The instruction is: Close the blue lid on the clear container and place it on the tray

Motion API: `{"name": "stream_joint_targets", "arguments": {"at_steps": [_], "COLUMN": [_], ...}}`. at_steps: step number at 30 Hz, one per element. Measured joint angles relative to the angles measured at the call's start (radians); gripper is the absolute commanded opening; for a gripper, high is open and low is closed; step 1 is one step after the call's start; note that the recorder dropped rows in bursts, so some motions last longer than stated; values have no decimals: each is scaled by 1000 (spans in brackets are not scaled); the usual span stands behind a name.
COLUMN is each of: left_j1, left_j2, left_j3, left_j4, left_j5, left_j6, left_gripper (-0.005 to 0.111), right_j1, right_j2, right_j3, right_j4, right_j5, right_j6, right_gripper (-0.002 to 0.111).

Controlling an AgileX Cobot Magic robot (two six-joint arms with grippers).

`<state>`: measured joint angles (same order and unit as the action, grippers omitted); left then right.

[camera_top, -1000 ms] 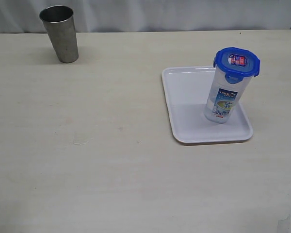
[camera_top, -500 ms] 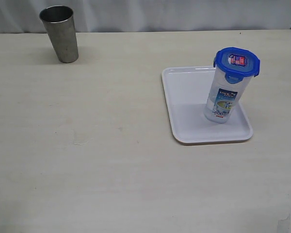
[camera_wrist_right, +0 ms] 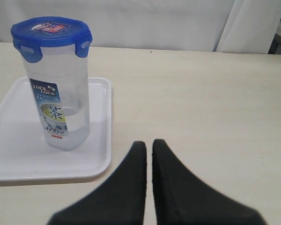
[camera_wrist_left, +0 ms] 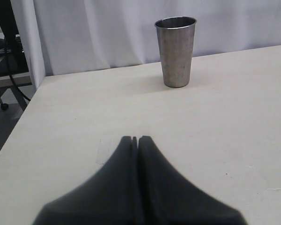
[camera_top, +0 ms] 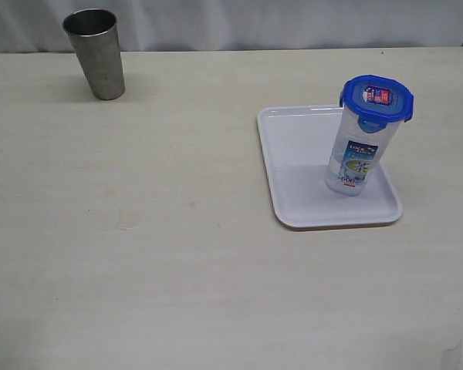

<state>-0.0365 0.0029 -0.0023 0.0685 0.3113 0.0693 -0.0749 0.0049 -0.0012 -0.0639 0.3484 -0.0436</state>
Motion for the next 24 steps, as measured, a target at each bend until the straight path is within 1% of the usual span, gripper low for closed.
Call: {"name": "stream_joint_targets", "arguments": {"at_steps": [24], "left_j1": [0], "left_j2": [0], "left_j3": [0], "left_j4": [2], "left_j5": [2], "left_j6": [0], "left_gripper": [0], "right_j1": [0], "right_j2": [0], "right_j3": [0], "right_j4": [18], "right_j5": [0], "right_j6": [2], "right_gripper": [5]}}
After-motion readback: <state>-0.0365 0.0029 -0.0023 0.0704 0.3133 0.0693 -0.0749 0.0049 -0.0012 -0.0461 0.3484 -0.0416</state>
